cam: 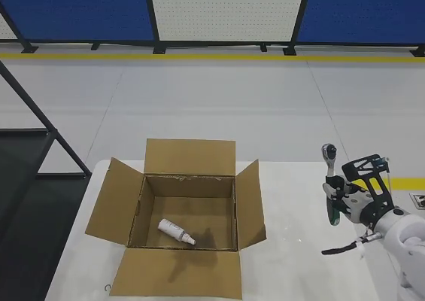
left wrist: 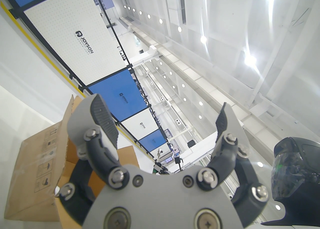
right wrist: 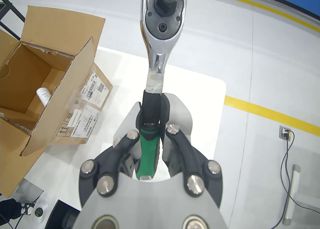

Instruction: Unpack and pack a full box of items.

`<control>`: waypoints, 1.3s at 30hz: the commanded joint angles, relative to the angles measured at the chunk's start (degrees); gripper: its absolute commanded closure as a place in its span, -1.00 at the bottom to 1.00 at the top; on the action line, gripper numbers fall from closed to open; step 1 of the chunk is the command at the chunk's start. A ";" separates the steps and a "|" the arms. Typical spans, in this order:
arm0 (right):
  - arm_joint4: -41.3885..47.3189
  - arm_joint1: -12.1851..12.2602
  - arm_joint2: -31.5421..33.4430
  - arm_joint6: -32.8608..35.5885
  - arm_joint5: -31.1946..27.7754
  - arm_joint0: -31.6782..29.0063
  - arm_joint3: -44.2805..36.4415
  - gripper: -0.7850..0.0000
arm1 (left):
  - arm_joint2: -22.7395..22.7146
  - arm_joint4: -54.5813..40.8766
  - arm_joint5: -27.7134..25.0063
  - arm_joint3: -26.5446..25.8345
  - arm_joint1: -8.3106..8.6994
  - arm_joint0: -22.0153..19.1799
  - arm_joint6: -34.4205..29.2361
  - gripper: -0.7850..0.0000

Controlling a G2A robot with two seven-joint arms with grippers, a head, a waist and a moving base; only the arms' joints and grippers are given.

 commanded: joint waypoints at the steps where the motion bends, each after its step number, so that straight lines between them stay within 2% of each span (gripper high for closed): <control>1: 0.00 0.00 0.00 0.00 0.00 0.00 0.00 1.00 | 0.00 0.00 0.00 0.00 0.00 0.00 0.00 -1.00; 16: 0.00 0.00 0.00 0.00 0.00 0.00 0.00 1.00 | 0.00 0.00 0.00 0.00 0.00 0.00 0.00 -1.00; 20: -0.86 0.37 -0.22 -2.36 -1.15 -2.44 -0.17 1.00 | 0.00 0.00 0.00 0.00 0.00 0.00 0.00 -1.00; 30: -2.11 1.85 -0.52 4.61 -2.46 -3.51 0.76 1.00 | 0.00 0.00 0.00 0.00 0.00 0.00 0.00 -1.00; 39: -2.11 1.85 -0.52 4.61 -2.46 -3.51 0.76 1.00 | 0.00 0.00 0.00 0.00 0.00 0.00 0.00 -1.00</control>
